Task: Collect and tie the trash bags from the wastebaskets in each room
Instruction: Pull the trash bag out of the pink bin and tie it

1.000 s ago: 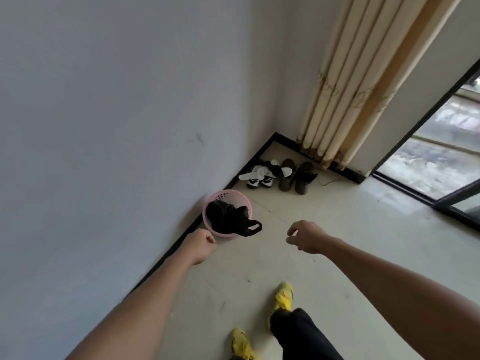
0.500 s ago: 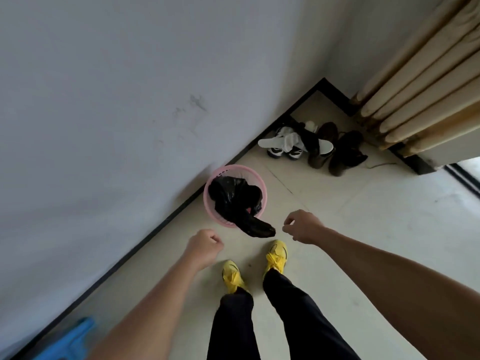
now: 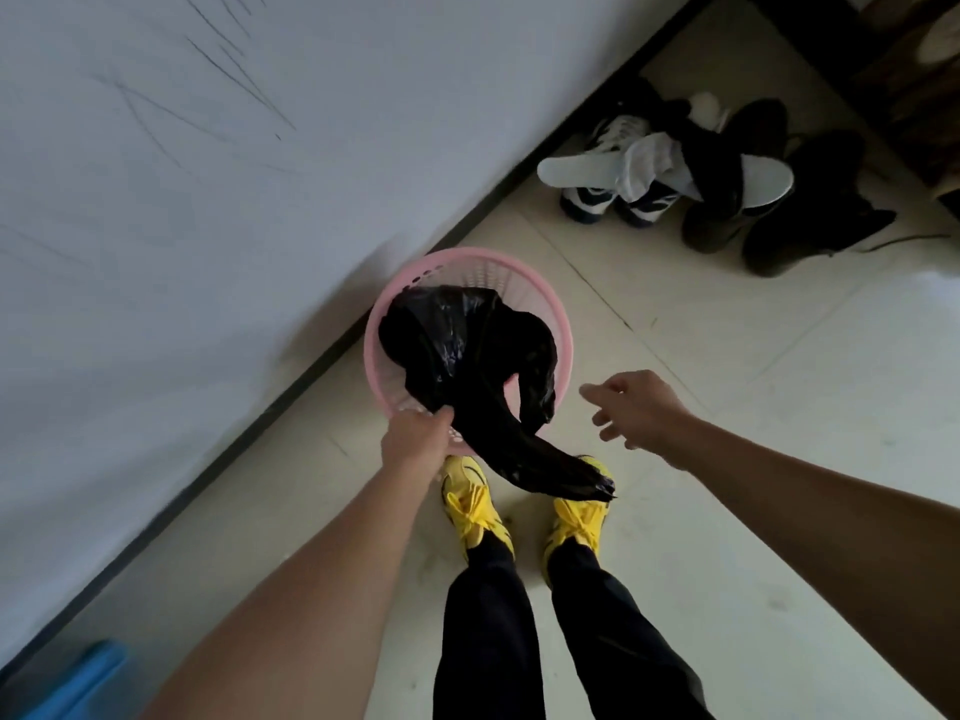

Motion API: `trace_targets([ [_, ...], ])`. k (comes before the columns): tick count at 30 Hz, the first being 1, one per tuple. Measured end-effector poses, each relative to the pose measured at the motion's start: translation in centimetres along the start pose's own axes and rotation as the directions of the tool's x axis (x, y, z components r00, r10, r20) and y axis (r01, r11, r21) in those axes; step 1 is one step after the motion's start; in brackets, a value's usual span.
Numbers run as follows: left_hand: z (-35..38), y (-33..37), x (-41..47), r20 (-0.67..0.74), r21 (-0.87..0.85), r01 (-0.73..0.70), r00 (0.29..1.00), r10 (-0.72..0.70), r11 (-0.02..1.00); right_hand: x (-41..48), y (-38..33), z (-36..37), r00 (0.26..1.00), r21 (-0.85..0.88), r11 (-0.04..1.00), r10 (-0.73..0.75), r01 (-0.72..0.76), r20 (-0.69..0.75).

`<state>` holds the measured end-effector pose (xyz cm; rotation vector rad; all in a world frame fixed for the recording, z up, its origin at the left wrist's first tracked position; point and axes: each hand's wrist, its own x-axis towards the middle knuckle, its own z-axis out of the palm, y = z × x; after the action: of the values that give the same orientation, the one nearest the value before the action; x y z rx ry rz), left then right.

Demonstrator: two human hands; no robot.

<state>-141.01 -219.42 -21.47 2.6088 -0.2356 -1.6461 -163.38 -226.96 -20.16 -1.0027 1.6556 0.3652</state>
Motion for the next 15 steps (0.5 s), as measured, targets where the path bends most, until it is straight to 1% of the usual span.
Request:
trace_targets([
  [2, 2.2, 0.2, 2.8, 0.091, -0.093, 0.155, 0.985, -0.146, 0.984, 2.7, -0.6, 1.6, 0.994, 0.008, 1.000, 0.009, -0.008, -0.107],
  [4, 4.6, -0.2, 4.7, 0.179, -0.113, 0.267, 0.953, -0.244, 0.957, 4.8, -1.2, 3.5, 0.986, 0.022, 0.999, 0.052, -0.049, -0.159],
  [7, 6.9, -0.9, 6.0, 0.203, -0.193, 0.341, 0.931, -0.303, 0.920, 6.4, -1.4, 5.4, 0.990, -0.035, 0.993, 0.112, -0.116, -0.090],
  [9, 7.3, -1.4, 6.4, 0.189, -0.293, 0.359, 0.930, -0.314, 0.886, 6.8, -1.2, 5.8, 0.989, -0.075, 0.988, 0.129, -0.134, -0.072],
  [10, 7.0, -1.5, 6.4, 0.190, -0.349, 0.359, 0.932, -0.309, 0.866, 7.0, -1.0, 5.8, 0.987, -0.054, 0.988, 0.140, -0.145, -0.083],
  [12, 6.1, -1.8, 6.3, 0.176, -0.470, 0.350, 0.937, -0.303, 0.810, 6.9, -0.6, 5.4, 0.980, 0.068, 0.984, 0.169, -0.162, -0.109],
  [13, 5.5, -1.8, 6.1, 0.146, -0.518, 0.336, 0.941, -0.306, 0.786, 6.7, -0.5, 5.1, 0.976, 0.132, 0.978, 0.177, -0.160, -0.128],
  [15, 4.0, -1.7, 6.0, 0.058, -0.559, 0.300, 0.944, -0.324, 0.773, 5.8, -0.7, 4.4, 0.966, 0.220, 0.965, 0.184, -0.143, -0.182],
])
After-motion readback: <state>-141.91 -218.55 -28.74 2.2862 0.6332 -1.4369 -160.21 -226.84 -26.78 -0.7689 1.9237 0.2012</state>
